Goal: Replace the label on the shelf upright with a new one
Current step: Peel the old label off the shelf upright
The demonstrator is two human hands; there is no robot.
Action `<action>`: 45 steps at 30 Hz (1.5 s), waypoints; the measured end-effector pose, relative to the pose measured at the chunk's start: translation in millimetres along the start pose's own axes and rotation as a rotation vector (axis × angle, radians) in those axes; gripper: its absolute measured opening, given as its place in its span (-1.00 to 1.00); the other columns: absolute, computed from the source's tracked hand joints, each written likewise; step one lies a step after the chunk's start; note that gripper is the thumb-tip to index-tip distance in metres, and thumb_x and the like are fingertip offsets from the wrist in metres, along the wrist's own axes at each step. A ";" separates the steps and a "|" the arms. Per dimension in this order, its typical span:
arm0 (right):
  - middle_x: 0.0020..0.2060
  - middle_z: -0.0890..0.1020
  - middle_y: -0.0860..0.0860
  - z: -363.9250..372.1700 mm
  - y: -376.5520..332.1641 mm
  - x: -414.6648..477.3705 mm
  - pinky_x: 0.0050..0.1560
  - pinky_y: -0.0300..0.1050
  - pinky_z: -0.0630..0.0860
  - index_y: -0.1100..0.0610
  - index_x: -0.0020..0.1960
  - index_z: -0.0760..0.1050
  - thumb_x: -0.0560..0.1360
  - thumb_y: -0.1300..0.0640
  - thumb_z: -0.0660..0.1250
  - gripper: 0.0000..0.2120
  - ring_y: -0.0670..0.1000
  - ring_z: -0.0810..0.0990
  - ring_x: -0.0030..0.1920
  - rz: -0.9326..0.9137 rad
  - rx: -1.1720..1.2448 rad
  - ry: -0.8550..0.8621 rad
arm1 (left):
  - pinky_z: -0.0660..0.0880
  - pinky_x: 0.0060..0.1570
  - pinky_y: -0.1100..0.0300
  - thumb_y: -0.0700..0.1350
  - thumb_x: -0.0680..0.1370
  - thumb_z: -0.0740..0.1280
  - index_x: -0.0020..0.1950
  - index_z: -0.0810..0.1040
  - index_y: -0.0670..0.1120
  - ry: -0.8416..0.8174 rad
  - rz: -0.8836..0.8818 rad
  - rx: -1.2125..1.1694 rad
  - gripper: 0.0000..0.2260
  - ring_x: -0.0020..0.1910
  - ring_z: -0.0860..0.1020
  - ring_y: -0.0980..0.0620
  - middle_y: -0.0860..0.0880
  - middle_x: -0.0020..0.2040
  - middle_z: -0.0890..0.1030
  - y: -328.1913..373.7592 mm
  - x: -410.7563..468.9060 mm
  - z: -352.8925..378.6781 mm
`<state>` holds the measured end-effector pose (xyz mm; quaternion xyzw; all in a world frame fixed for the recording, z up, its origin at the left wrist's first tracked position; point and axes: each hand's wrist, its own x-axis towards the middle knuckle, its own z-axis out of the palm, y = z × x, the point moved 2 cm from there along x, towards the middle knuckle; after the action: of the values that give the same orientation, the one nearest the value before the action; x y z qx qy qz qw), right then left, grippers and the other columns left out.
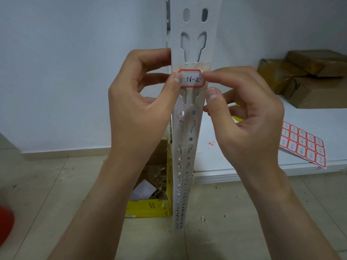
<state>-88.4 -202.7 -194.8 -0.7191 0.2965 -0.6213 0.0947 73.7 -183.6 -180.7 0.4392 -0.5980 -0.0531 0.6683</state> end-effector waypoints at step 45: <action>0.08 0.62 -0.05 1.1 -0.2 -0.7 -0.22 -0.21 0.67 0.13 0.20 0.62 0.63 0.23 0.32 -0.82 -0.15 0.65 -0.18 0.017 -0.001 0.007 | 0.73 0.01 0.12 -0.15 0.65 0.40 0.25 0.50 -0.02 -0.002 0.009 0.005 -0.80 0.16 0.71 0.08 0.06 0.18 0.66 -0.9 0.7 0.5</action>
<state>-87.3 -202.4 -195.6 -0.7145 0.3033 -0.6228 0.0984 73.9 -184.8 -180.9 0.4382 -0.6006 -0.0492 0.6669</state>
